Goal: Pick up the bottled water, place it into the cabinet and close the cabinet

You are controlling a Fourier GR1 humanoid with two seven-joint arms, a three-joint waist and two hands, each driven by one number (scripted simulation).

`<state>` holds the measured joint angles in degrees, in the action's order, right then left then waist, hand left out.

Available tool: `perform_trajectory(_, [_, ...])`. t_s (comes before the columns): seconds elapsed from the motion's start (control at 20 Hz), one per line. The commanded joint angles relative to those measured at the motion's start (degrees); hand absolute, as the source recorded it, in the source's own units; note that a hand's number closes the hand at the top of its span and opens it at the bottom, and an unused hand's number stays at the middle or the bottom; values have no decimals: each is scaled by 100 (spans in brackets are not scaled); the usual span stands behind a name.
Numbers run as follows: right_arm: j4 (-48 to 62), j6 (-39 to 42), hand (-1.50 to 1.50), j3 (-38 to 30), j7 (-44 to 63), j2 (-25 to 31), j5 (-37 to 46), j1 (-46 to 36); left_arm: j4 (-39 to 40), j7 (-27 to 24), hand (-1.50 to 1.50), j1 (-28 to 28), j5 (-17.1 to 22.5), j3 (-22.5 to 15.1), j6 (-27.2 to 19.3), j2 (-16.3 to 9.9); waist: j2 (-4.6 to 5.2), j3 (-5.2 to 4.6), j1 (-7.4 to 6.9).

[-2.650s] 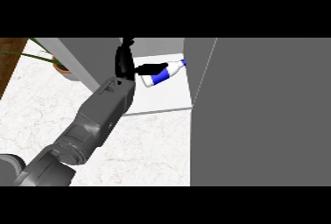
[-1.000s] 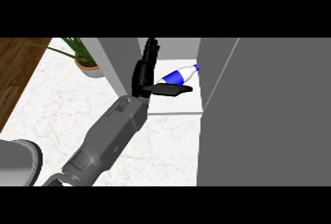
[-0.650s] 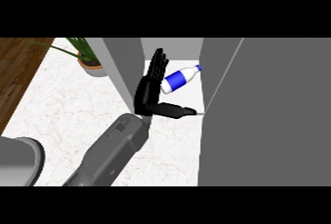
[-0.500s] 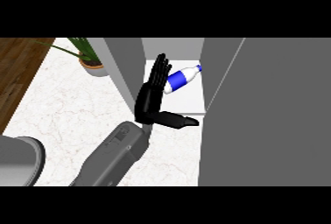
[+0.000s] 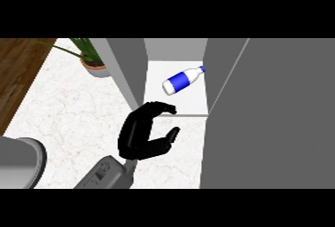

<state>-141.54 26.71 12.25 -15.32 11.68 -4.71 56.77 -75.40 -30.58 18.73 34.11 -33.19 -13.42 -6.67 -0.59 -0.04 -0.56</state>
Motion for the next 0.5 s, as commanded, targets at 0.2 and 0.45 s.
perform_trajectory(0.2, [-895,624,150,572,324,661,623,99,-1398,176,-150,-1195,173,293,249,-1110,8,-5,-20])
perform_trajectory(0.45, [-1229,777,150,825,2,843,1076,201,-1981,191,-150,-1800,442,704,334,-1572,-22,-10,72])
